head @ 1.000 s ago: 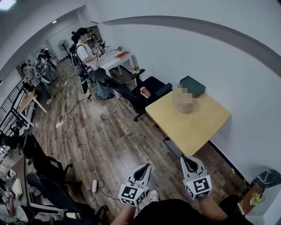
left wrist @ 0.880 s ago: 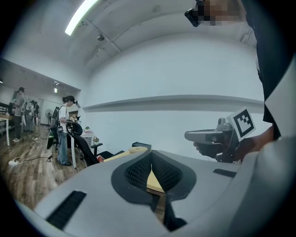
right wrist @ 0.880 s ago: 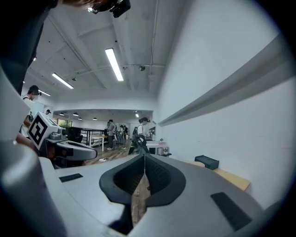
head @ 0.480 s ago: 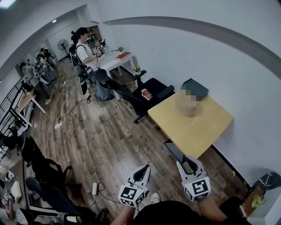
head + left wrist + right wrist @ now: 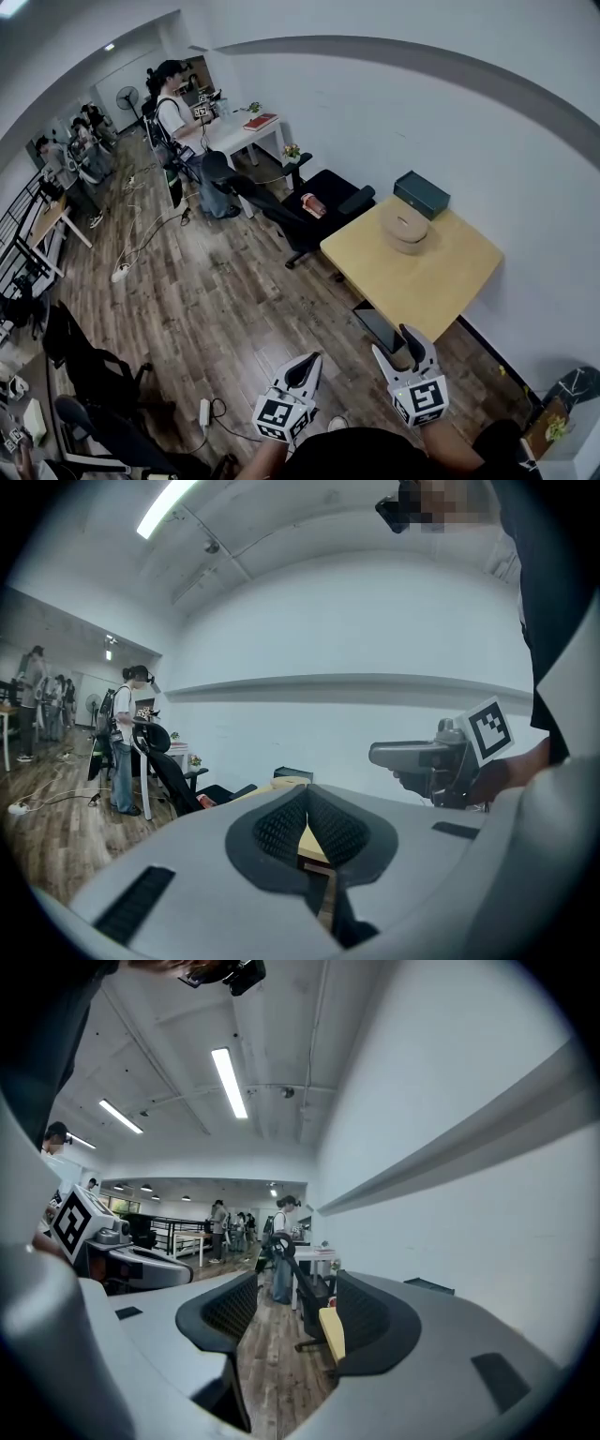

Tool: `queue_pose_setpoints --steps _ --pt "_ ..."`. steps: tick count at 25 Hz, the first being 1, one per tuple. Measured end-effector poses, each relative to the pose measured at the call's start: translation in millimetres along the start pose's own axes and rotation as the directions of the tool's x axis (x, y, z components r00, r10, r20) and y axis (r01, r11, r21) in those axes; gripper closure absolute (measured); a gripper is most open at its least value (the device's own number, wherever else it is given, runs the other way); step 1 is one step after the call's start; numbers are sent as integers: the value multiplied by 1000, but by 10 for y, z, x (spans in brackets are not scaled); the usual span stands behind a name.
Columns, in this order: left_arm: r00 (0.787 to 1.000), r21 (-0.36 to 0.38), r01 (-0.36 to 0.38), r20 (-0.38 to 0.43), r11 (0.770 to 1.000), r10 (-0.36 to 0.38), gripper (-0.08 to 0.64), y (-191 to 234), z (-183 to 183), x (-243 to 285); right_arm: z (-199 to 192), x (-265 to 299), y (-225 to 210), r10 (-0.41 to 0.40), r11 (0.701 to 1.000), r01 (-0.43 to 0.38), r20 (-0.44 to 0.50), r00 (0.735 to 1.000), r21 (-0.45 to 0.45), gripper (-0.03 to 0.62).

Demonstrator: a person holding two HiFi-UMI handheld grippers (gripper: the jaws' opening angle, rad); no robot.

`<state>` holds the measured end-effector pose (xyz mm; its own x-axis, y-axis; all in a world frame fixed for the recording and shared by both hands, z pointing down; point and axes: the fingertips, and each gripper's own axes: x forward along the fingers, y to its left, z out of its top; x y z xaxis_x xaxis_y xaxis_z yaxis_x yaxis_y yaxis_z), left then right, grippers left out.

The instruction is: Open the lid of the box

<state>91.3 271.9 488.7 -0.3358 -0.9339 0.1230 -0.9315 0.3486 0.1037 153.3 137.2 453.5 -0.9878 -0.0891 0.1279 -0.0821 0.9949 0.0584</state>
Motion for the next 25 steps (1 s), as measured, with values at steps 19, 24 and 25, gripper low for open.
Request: queue_pose_setpoints --steps 19,24,25 --pt "998 -3 62 -29 998 -62 540 650 -87 273 -108 691 39 -44 999 45 -33 998 22 308" --pt "998 -11 59 -32 998 -59 540 839 -80 541 -141 948 -164 -52 998 53 -38 998 25 308" --pt "998 -12 59 -33 998 -60 540 880 -70 605 -134 1022 -209 -52 998 53 -38 998 27 308"
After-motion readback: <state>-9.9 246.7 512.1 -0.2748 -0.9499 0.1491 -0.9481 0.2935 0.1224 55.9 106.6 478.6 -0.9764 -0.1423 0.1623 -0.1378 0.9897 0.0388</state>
